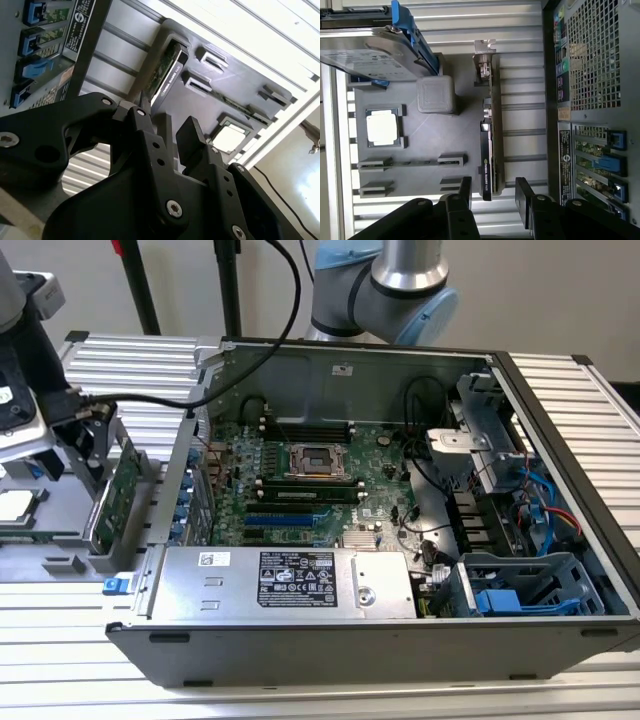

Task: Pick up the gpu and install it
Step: 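Pick up the gpu and move the gpu toward the slot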

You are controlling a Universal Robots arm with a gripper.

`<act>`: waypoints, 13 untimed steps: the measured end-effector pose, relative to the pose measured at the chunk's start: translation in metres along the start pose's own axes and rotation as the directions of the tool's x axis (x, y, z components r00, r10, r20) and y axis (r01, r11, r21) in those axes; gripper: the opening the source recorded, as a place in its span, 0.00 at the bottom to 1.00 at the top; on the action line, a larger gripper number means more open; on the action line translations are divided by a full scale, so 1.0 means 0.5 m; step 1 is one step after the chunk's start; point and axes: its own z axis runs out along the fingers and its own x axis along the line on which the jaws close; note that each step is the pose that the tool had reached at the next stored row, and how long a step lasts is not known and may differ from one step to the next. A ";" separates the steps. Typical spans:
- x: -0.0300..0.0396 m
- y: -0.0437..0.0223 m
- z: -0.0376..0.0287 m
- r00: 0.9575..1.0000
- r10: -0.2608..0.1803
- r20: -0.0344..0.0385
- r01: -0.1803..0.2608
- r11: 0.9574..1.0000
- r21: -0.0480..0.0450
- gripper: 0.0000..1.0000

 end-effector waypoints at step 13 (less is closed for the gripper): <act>0.001 0.004 0.010 1.000 0.000 0.000 0.000 1.000 0.000 1.00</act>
